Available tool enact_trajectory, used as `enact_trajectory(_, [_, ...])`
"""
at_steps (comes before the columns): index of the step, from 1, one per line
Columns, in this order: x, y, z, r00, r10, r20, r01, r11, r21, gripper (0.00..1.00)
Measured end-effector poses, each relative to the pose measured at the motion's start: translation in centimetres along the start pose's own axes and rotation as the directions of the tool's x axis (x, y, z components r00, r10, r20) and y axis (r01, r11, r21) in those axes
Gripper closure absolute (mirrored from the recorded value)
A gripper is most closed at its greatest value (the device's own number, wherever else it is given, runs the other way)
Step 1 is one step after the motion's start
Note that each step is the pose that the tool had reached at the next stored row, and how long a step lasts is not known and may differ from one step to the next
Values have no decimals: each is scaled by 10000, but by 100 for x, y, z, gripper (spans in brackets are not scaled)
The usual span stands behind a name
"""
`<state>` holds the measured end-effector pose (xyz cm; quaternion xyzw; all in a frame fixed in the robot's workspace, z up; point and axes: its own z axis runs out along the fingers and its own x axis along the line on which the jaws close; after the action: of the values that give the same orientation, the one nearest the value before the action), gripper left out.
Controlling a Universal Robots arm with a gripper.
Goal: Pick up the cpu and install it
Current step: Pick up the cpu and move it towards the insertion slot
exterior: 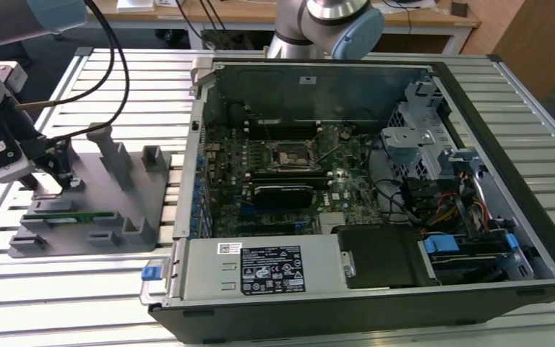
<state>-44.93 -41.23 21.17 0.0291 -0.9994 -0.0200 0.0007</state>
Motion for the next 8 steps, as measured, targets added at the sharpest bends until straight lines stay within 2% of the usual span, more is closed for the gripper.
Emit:
enact_trajectory(3, [1,0,-5,10000,0,-3,0,10000,1,47])
enact_trajectory(8, [1,4,-95,10000,0,-1,0,10000,1,47])
